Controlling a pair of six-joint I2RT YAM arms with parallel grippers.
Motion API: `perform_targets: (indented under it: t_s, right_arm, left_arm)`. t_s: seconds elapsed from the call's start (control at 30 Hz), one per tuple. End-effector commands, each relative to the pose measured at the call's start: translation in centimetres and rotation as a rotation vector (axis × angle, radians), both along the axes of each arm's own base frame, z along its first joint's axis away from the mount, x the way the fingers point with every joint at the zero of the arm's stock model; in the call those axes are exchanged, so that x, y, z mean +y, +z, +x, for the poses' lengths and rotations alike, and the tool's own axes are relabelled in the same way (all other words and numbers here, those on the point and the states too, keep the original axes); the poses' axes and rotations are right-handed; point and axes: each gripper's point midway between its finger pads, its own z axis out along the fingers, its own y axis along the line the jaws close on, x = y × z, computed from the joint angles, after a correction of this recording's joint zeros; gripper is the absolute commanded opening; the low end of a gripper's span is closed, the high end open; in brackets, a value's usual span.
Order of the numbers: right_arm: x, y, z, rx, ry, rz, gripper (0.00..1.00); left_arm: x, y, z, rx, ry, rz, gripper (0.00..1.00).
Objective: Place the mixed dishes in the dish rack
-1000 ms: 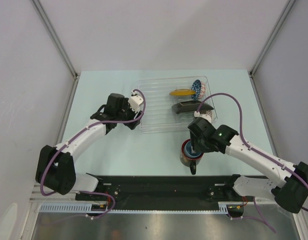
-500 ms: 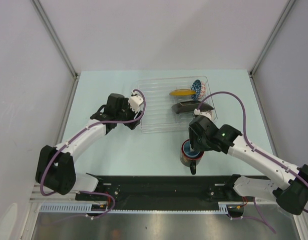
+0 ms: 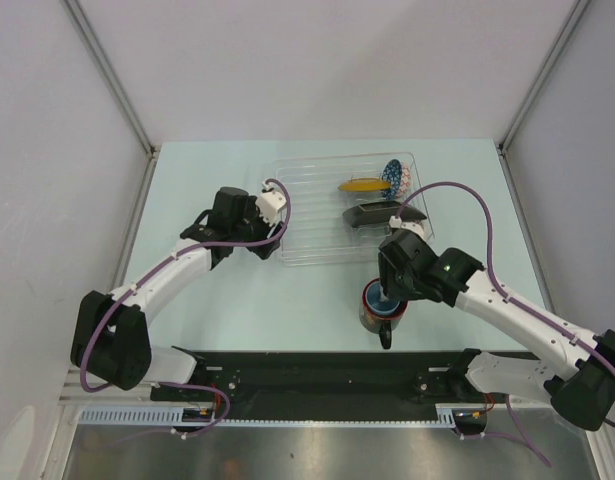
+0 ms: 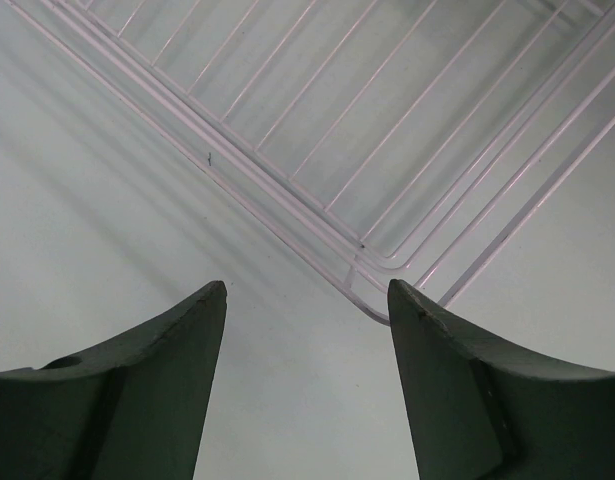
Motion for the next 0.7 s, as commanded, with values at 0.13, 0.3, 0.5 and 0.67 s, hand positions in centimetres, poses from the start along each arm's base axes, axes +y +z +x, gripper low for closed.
perform_targets:
  t_s: [0.13,0.3,0.5,0.67]
  right_arm:
    - [-0.8,1.2,1.0,-0.044,-0.022,-0.018,0.53]
    - [-1.0,0.3,1.0,-0.031,-0.022,-0.048,0.54]
    - [-0.8,-0.8,0.8,-0.006,-0.018,-0.045,0.53]
    - [-0.8,-1.7,0.7,0.010,-0.012,-0.056,0.53]
  left_arm:
    - [0.6,-0.6,-1.3,0.027,-0.010,0.034,0.71]
    - [0.7,-0.6,-1.3,0.025,-0.007,0.036,0.71]
    - [0.8,-0.8,-1.3,0.024,-0.008,0.041,0.71]
    - [0.8,-0.4,-1.2,0.015,-0.007,0.039,0.71]
